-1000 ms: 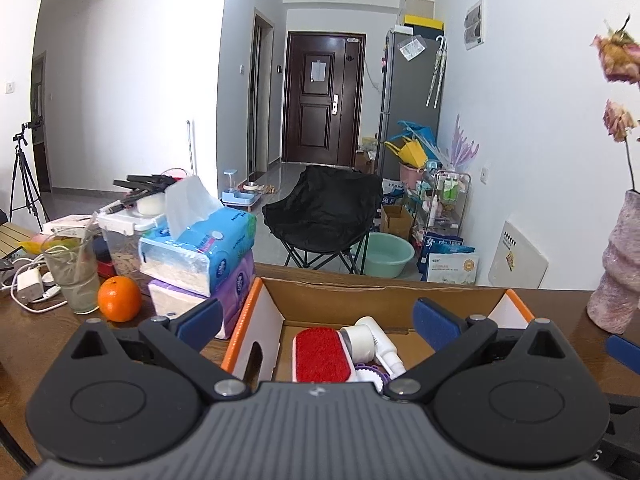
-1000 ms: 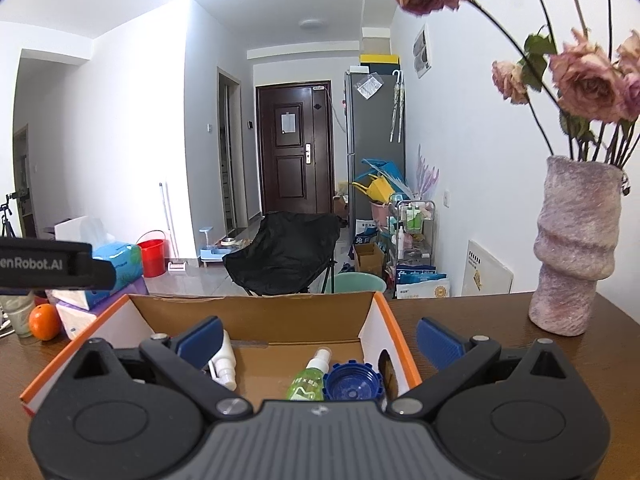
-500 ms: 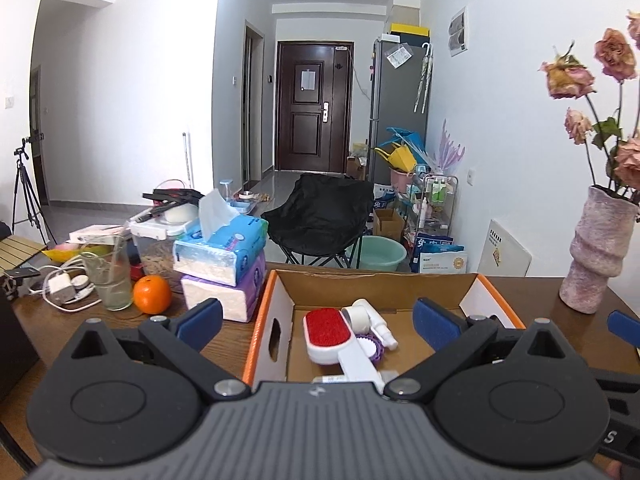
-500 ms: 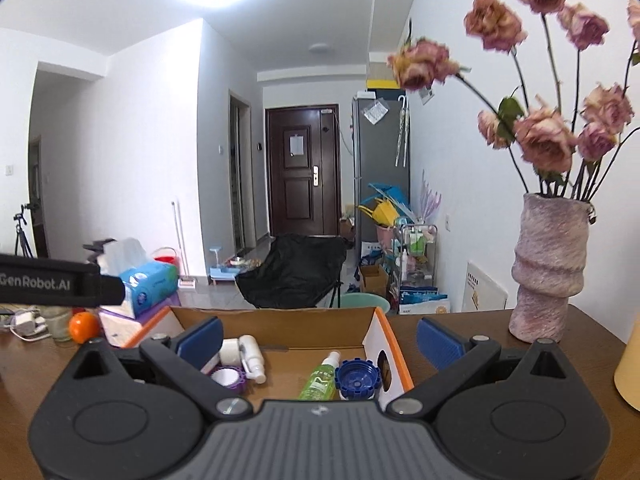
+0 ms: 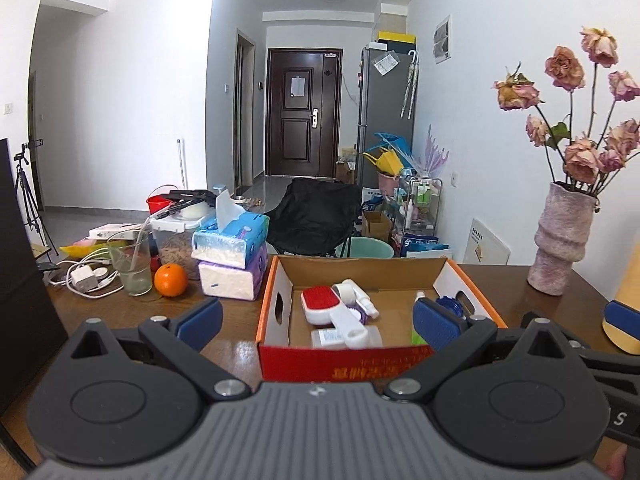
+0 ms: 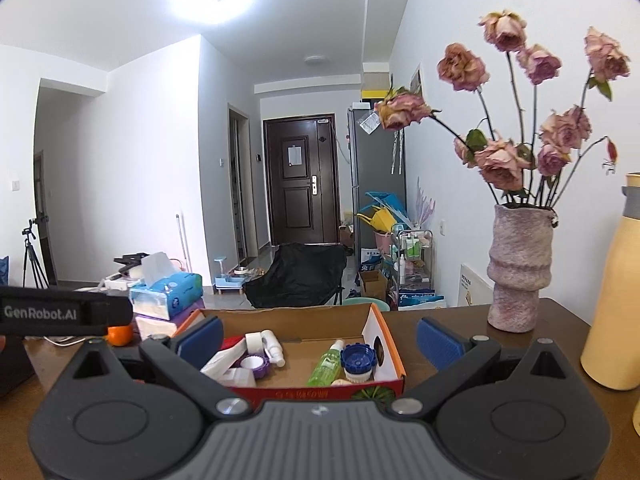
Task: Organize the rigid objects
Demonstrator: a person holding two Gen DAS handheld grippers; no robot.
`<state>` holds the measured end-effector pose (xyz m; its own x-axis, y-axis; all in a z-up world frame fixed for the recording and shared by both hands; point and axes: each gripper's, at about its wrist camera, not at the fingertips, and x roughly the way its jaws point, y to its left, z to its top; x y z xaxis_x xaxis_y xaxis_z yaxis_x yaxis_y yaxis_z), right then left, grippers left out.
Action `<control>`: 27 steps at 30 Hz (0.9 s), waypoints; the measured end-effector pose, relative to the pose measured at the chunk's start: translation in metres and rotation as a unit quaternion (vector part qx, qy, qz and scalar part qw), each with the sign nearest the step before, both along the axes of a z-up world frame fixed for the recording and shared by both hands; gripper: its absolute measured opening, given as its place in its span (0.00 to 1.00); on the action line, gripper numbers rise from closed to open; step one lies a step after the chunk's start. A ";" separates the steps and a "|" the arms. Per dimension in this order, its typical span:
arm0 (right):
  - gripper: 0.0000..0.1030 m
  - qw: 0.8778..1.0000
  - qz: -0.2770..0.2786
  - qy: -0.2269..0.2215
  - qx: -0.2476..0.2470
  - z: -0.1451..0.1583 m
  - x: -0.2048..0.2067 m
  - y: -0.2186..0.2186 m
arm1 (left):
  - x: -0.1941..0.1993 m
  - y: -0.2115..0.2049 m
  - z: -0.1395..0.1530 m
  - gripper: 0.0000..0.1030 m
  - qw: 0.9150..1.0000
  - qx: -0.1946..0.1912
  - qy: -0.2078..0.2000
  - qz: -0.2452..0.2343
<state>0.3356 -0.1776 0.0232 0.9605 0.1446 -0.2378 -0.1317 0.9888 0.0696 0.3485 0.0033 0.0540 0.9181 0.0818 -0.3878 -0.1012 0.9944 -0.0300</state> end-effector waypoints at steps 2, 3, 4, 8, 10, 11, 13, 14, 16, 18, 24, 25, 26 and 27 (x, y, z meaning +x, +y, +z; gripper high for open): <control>1.00 1.000 0.000 0.000 0.000 0.001 -0.016 -0.001 | -0.012 0.001 -0.002 1.00 1.000 -0.001 0.003 -0.002; 1.00 1.000 0.000 -0.001 0.000 0.001 -0.023 -0.002 | -0.017 0.000 -0.003 1.00 1.000 0.000 0.006 -0.002; 1.00 1.000 -0.001 -0.001 0.000 0.002 -0.030 -0.003 | -0.024 0.000 -0.003 1.00 1.000 0.002 0.007 -0.001; 1.00 1.000 -0.002 -0.009 0.001 0.008 -0.064 -0.007 | -0.053 -0.002 -0.001 1.00 1.000 0.005 0.004 0.000; 1.00 1.000 -0.003 -0.014 0.004 0.012 -0.082 -0.010 | -0.072 -0.003 0.002 1.00 1.000 0.007 -0.002 -0.001; 1.00 1.000 -0.002 -0.016 0.005 0.013 -0.089 -0.010 | -0.080 -0.003 0.003 1.00 1.000 0.008 -0.004 -0.002; 1.00 1.000 -0.002 -0.019 0.006 0.016 -0.106 -0.013 | -0.098 -0.005 0.006 1.00 1.000 0.010 -0.008 -0.003; 1.00 1.000 -0.002 -0.020 0.006 0.017 -0.114 -0.014 | -0.106 -0.005 0.006 1.00 1.000 0.011 -0.010 -0.004; 1.00 1.000 -0.001 -0.020 0.007 0.018 -0.131 -0.015 | -0.123 -0.006 0.007 1.00 1.000 0.014 -0.013 -0.005; 1.00 1.000 -0.001 -0.021 0.005 0.018 -0.146 -0.016 | -0.138 -0.007 0.006 1.00 1.000 0.015 -0.013 -0.007; 1.00 1.000 -0.004 -0.017 -0.003 0.014 -0.193 -0.016 | -0.186 -0.004 -0.001 1.00 1.000 0.016 -0.011 -0.012; 1.00 1.000 -0.005 -0.017 -0.004 0.014 -0.202 -0.017 | -0.194 -0.004 -0.002 1.00 1.000 0.018 -0.012 -0.012; 1.00 1.000 -0.004 -0.018 -0.004 0.013 -0.209 -0.016 | -0.202 -0.004 -0.004 1.00 1.000 0.019 -0.013 -0.013; 1.00 1.000 -0.003 -0.019 -0.005 0.012 -0.216 -0.016 | -0.209 -0.003 -0.005 1.00 1.000 0.020 -0.014 -0.013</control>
